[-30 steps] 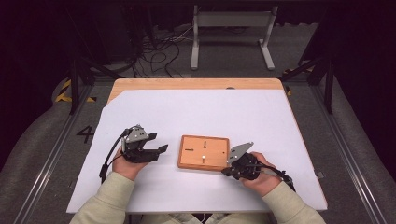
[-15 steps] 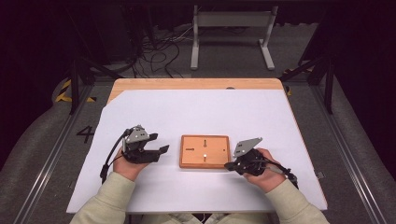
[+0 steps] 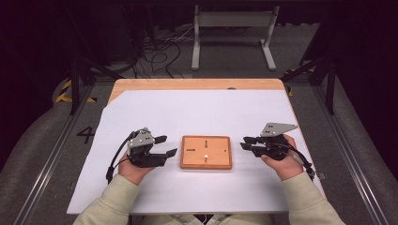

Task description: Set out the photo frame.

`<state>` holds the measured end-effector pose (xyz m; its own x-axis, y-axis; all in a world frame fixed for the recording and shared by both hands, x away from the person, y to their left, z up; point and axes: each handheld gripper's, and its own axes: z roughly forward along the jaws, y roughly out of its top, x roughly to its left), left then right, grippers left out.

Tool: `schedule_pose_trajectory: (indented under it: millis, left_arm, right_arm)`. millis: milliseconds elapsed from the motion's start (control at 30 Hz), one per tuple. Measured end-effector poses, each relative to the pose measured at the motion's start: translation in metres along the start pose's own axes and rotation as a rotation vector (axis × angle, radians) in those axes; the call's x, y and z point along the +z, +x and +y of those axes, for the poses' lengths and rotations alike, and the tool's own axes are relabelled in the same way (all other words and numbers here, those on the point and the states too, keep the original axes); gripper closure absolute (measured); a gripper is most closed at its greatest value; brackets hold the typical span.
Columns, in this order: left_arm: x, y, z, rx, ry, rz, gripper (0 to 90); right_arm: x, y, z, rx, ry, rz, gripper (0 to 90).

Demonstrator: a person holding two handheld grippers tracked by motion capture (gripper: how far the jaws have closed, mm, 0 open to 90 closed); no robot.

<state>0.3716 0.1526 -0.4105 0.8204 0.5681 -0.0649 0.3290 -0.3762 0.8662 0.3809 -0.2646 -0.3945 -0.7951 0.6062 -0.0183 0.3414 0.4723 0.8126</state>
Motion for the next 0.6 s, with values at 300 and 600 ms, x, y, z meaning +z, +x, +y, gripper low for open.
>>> schedule_pose_trajectory:
  millis: [300,600]
  left_arm:
    - [0.012,-0.013,0.009,-0.009,0.011,-0.055,34.0]
    - [0.029,-0.026,0.015,-0.017,0.023,-0.093,37.8]
  right_arm:
    - [-0.001,-0.008,-0.003,0.028,-0.001,-0.009,67.2]
    - [-0.002,-0.009,-0.006,0.041,-0.001,-0.01,65.2]
